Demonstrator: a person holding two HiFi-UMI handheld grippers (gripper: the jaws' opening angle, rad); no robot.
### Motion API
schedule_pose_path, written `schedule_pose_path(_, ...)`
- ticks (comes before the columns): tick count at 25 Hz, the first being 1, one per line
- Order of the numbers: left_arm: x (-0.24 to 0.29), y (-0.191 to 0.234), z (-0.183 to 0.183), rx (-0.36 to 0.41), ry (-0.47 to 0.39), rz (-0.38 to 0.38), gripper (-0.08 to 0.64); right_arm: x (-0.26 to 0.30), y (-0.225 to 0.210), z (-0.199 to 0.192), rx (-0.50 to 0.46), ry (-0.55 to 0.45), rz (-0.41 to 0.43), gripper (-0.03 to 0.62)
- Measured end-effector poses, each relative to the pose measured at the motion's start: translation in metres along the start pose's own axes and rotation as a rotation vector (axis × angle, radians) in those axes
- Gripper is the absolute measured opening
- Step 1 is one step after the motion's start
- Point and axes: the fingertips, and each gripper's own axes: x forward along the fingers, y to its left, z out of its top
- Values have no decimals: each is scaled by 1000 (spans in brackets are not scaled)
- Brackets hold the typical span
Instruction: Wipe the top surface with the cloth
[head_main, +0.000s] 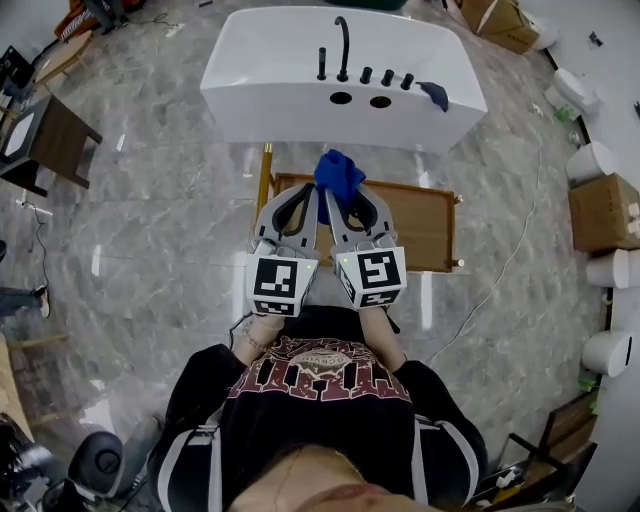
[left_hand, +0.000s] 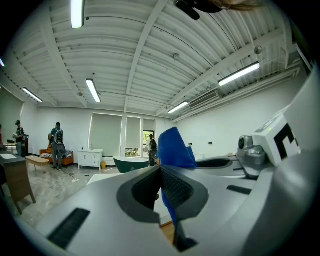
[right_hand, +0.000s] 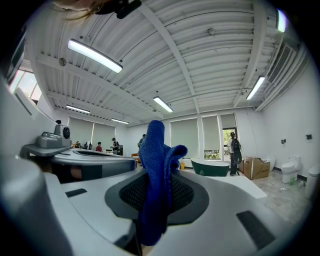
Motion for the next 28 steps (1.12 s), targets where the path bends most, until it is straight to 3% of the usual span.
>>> schedule_pose_path(10, 27, 36, -8, -6, 28, -63, 49, 47, -1, -7, 17, 30, -56, 92)
schedule_pose_path(16, 39, 54, -25, -23, 65, -48, 49, 60, -8, -22, 28, 57, -70, 92)
schedule_pose_path(28, 99, 47, -44, -90, 130, 55, 49, 96, -61, -39, 26, 131, 47, 92)
